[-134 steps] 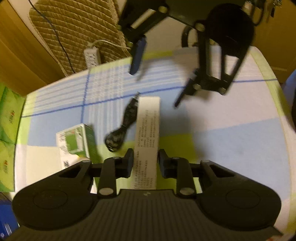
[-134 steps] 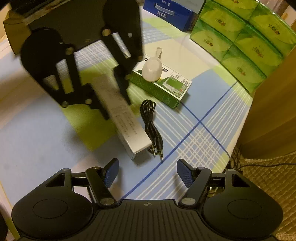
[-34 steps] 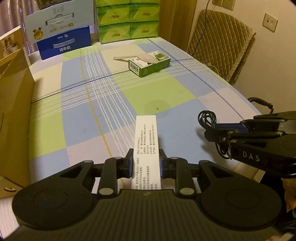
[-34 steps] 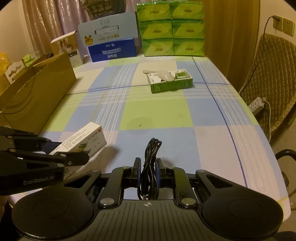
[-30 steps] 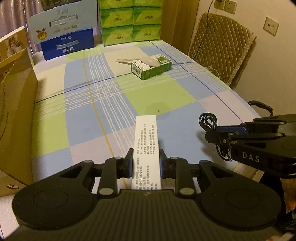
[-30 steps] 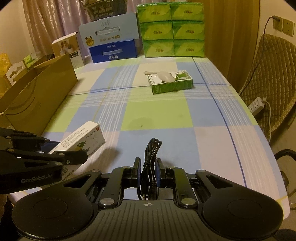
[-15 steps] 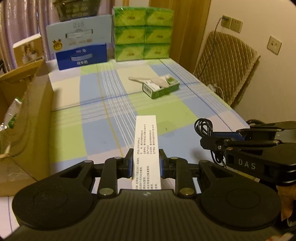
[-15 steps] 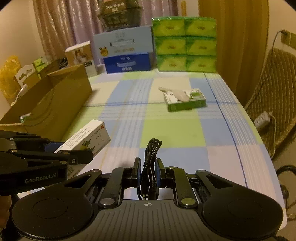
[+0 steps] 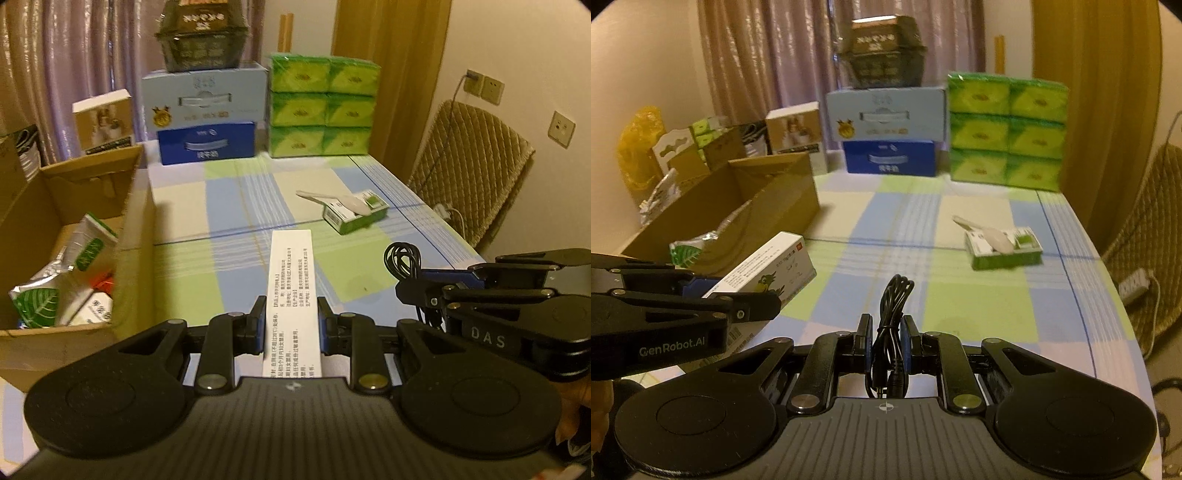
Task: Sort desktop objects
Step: 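Lower white box into cardboard box with left tool while right tool lowers cable inside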
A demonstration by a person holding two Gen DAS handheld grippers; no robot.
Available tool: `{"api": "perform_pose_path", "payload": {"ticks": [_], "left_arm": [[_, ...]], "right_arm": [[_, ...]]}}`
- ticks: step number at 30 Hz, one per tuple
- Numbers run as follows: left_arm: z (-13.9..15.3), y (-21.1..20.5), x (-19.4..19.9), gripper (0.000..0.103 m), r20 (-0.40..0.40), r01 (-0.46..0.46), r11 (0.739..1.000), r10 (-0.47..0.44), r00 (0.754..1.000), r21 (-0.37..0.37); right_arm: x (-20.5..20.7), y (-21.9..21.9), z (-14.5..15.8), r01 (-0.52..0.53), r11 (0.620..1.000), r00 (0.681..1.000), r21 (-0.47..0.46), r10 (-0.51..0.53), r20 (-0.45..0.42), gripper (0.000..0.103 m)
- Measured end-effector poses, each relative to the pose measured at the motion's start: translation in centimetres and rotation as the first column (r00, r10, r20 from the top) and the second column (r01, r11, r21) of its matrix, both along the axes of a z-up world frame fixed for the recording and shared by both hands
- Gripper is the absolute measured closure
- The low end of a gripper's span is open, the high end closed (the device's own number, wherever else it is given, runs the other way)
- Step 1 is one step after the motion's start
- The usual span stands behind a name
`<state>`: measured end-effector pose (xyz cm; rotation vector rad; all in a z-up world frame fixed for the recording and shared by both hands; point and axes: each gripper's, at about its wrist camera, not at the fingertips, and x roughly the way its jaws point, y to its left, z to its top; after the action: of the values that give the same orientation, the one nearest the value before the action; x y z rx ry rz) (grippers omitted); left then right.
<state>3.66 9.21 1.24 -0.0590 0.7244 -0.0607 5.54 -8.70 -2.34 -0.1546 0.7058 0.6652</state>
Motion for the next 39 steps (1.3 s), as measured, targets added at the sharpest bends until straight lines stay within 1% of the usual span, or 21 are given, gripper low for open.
{"api": "perform_pose_path", "payload": {"ticks": [10, 21, 26, 32, 35, 39], "left_arm": [[1.8, 3.9, -1.3, 0.082, 0.036, -0.068, 0.998, 0.068, 0.997, 0.002], [3.3, 9.3, -2.5, 0.082, 0.067, -0.151, 0.988, 0.149, 0.987, 0.017], [4.0, 12.6, -2.9, 0.082, 0.078, -0.201, 0.979, 0.198, 0.977, 0.036], [4.7, 17.0, -2.5, 0.082, 0.088, -0.257, 0.964, 0.25, 0.964, 0.075], [4.7, 19.0, -1.8, 0.082, 0.09, -0.277, 0.957, 0.269, 0.959, 0.084], [4.1, 21.0, -0.6, 0.082, 0.082, -0.287, 0.954, 0.28, 0.957, 0.091]], "right_arm": [[-0.5, 3.6, 1.0, -0.074, 0.997, 0.997, -0.005, 0.074, 0.03, 0.091], [-0.7, 8.6, 2.0, -0.159, 0.987, 0.986, -0.002, 0.159, 0.054, 0.091], [-0.4, 11.5, 2.8, -0.2, 0.98, 0.978, 0.02, 0.198, 0.059, 0.091], [0.3, 15.6, 3.9, -0.253, 0.965, 0.967, 0.074, 0.249, 0.049, 0.091], [0.9, 17.7, 4.1, -0.275, 0.956, 0.961, 0.103, 0.273, 0.032, 0.091], [1.5, 20.5, 3.8, -0.3, 0.947, 0.954, 0.117, 0.3, 0.021, 0.091]]}}
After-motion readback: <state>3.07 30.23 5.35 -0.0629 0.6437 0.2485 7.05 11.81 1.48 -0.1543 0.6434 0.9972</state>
